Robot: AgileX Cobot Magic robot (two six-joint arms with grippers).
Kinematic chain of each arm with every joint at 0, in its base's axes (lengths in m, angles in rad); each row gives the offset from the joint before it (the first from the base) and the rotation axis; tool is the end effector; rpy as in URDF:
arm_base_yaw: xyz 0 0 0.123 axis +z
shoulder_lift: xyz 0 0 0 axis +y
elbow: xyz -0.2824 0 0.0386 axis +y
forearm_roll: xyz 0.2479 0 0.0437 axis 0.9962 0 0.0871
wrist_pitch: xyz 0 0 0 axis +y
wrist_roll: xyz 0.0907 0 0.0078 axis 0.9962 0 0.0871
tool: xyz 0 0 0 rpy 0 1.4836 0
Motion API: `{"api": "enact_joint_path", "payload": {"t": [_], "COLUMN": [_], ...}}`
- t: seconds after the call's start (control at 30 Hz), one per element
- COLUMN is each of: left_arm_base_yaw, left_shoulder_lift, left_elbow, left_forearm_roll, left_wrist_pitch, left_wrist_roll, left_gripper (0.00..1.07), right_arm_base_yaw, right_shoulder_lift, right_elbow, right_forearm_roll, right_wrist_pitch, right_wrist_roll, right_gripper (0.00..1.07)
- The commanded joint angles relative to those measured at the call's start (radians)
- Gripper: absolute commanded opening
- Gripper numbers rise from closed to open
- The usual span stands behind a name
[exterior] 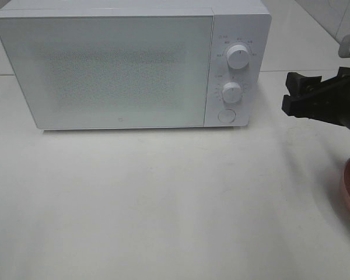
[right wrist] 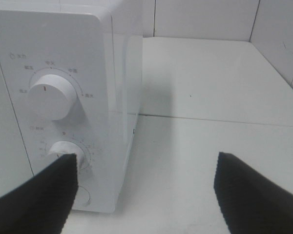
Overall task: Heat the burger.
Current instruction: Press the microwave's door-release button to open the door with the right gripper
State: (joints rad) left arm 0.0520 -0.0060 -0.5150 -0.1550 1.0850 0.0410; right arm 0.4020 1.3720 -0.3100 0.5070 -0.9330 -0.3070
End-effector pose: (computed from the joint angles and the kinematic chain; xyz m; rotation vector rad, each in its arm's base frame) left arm -0.0084 -0.0129 0.2801 0.0001 2.0402 -0.1272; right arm 0.2203 0.0551 0.2032 -0.0240 1.6694 -0.0230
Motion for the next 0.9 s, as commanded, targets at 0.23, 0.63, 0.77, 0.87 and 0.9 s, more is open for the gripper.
{"api": "enact_joint_path", "payload": {"t": [0.23, 0.63, 0.77, 0.87, 0.9], "left_arm_base_yaw": [-0.001, -0.001, -0.001, -0.001, -0.001], "left_shoulder_lift": [-0.022, -0.022, -0.022, -0.022, -0.022], "left_elbow": [0.001, 0.001, 0.001, 0.001, 0.001], "left_forearm_roll": [-0.003, -0.003, -0.003, -0.003, -0.003], "left_wrist_pitch": [-0.014, -0.014, -0.014, -0.014, -0.014], "left_wrist_roll": [-0.002, -0.002, -0.002, -0.002, -0.002], "left_gripper": [1.0, 1.0, 1.0, 1.0, 1.0], "right_arm_base_yaw": [0.138, 0.259, 0.276, 0.28, 0.28], "right_shoulder_lift": [0.082, 0.316, 0.359, 0.401, 0.401], "right_elbow": [0.002, 0.001, 0.001, 0.001, 0.001], "right_forearm_roll": [0.142, 0.197, 0.199, 0.2, 0.2], "right_wrist_pitch": [-0.142, -0.279, -0.299, -0.311, -0.311], "right_wrist_roll": [-0.062, 0.062, 0.099, 0.137, 0.137], "right_gripper": [0.75, 0.75, 0.75, 0.75, 0.75]}}
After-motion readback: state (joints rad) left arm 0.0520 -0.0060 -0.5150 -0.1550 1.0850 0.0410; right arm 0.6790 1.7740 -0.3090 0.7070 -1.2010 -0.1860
